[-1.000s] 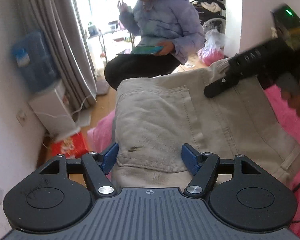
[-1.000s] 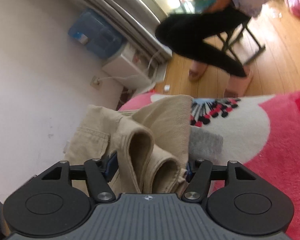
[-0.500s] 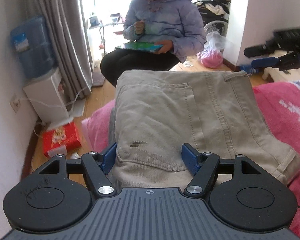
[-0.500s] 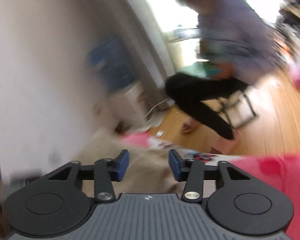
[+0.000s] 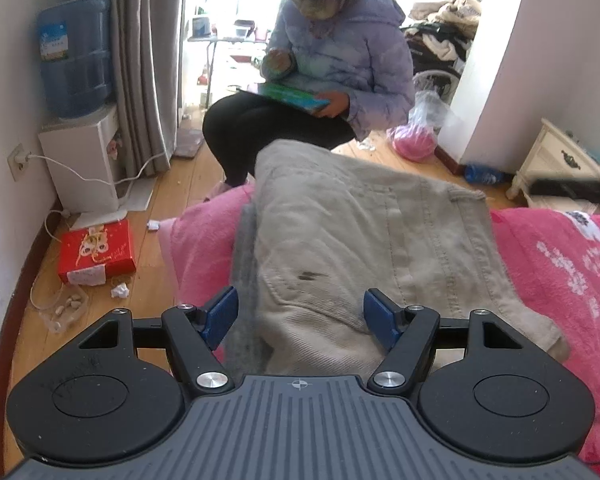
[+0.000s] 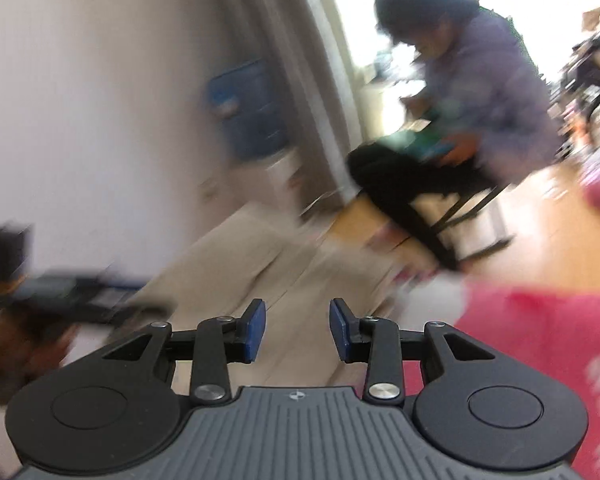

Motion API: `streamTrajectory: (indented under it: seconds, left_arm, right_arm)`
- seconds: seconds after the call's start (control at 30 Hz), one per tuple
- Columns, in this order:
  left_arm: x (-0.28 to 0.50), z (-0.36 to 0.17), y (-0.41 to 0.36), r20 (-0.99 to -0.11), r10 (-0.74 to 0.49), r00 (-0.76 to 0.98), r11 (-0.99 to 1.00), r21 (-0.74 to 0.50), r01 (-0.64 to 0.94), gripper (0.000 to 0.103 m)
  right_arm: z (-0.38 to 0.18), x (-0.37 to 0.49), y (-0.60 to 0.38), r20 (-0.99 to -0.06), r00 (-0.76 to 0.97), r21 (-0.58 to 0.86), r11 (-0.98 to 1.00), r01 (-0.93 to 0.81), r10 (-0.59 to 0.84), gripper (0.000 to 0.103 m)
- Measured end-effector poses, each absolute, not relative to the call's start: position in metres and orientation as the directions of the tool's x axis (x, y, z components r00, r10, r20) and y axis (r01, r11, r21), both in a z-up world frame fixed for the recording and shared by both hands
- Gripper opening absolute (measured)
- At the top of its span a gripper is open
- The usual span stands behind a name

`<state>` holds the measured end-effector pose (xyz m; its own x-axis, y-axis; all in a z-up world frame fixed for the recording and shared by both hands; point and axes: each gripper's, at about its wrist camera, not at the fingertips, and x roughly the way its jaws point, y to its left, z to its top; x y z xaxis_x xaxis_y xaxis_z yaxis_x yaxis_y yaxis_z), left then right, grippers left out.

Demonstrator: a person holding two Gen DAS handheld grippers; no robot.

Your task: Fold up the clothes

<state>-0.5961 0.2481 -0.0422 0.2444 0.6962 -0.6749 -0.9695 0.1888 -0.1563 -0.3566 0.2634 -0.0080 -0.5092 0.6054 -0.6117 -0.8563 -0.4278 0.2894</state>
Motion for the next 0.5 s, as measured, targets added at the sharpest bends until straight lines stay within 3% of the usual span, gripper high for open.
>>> streamTrajectory:
  seconds: [0.13,0.27,0.37,0.5]
  left_arm:
    - [-0.604,-0.039,0.239,-0.662,0.708,0.245,0.201,-0.144,-0.969,0.069]
    - [-0.606,-0.046,0.237,-0.670,0.699,0.250,0.211,-0.141,-0.967,0.069]
    - [-0.606,-0.052,0.241,-0.675,0.696,0.245,0.217,-0.128,-0.968,0.068]
    - [-0.607,-0.039,0.231,-0.647,0.727,0.231,0.228,-0.090,-0.969,0.062]
  right_arm:
    - [-0.032,-0.382,0.228,-0.655,-0.513,0.281,-0.451,-0.847,0.555,0.039]
    - [-0.073,-0.391,0.223,-0.682,-0.473,0.324,-0.350,-0.879,0.558,0.038]
    - [-0.066,-0.381,0.228,-0.670,-0.485,0.403,-0.273,-0.873,0.562,0.038]
    - [-0.047,-0.381,0.215,-0.656,-0.474,0.381,-0.285,-0.880,0.587,0.038]
